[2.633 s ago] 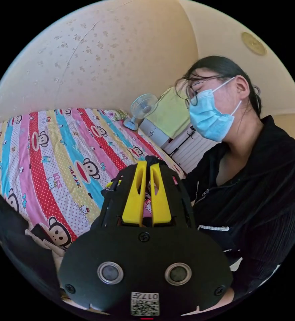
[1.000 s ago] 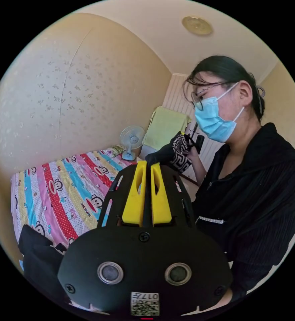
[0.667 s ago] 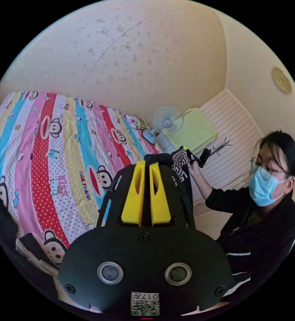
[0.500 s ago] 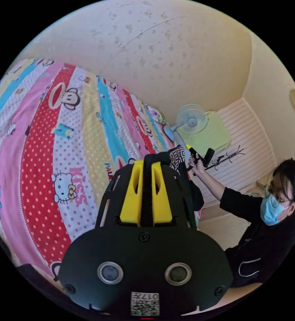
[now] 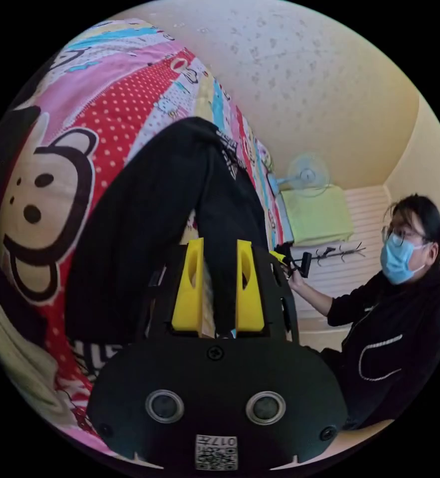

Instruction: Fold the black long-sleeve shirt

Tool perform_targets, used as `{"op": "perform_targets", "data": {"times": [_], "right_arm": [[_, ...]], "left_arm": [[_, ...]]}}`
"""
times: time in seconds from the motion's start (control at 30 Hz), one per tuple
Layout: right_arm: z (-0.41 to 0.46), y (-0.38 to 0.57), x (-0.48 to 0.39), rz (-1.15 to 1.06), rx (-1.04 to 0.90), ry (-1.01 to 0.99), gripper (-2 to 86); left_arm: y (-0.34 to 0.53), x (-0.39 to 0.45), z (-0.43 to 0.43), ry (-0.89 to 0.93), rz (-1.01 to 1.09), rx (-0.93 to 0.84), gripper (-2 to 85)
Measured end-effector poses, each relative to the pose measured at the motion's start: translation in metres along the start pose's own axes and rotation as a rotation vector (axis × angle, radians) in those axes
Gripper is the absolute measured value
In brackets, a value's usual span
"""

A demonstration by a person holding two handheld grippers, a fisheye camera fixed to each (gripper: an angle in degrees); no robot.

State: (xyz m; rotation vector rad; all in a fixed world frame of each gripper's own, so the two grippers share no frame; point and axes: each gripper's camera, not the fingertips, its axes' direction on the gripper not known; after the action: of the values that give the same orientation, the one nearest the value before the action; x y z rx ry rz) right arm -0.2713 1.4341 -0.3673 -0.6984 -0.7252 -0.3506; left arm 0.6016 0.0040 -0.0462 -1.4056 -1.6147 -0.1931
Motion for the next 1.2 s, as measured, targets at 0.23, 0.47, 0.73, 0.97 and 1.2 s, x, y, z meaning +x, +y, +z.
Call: {"op": "perform_targets", "data": {"times": [0.23,0.47,0.73,0.97,1.2], "right_arm": [[0.012,0.044,-0.033,0.088,-0.14,0.179,4.8],[-0.115,-0.058,0.043,0.096,-0.005,0.001,5.0],[-0.17,-0.049,0.081,0.325,0.165,0.015,12.4],[-0.008,-0.017,0.027,0.292,-0.083,-0.253,12.3],[-0.011,0.008,0.03,0.465,-0.006,-0.31,3.2]], "left_arm": [[0.082,0.061,0.104,-0.032,-0.066,-0.071,9.8],[0.106,0.069,0.133,-0.069,-0.071,0.113,6.4],[0.079,0.119,0.113,-0.154,-0.076,0.016,9.2],[0.071,0.156,0.132,-0.282,0.002,-0.056,14.5],[0.064,0.15,0.139,-0.171,-0.182,-0.018,6.6]]}}
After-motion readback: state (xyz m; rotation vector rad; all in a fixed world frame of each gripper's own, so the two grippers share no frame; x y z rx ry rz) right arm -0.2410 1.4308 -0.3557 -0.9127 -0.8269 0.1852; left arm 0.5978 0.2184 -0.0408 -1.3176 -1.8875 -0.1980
